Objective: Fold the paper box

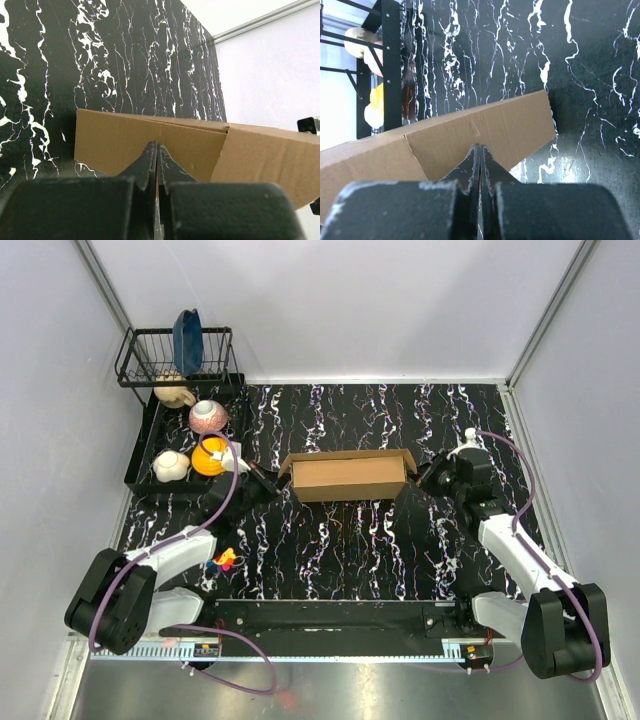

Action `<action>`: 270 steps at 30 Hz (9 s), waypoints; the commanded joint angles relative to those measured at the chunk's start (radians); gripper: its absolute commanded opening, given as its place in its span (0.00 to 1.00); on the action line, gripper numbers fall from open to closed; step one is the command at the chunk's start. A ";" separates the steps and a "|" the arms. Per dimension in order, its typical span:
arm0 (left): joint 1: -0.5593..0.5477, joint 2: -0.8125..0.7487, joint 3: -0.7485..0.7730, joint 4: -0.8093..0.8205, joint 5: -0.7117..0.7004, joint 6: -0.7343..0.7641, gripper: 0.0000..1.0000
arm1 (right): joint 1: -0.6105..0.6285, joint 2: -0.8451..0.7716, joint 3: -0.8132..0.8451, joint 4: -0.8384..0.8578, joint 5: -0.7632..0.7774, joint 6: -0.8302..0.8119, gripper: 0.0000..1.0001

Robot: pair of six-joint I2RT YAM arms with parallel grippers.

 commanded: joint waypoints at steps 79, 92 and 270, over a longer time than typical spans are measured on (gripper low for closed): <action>0.079 -0.384 0.252 -0.594 -0.208 0.322 0.57 | 0.062 -0.168 0.301 -0.358 0.168 -0.381 0.58; 0.122 -0.322 0.318 -0.596 -0.156 0.331 0.64 | 0.084 -0.223 0.262 -0.355 0.166 -0.393 0.58; 0.119 -0.071 0.356 -0.336 0.287 0.535 0.08 | 0.113 0.021 0.336 -0.194 0.217 -0.396 0.13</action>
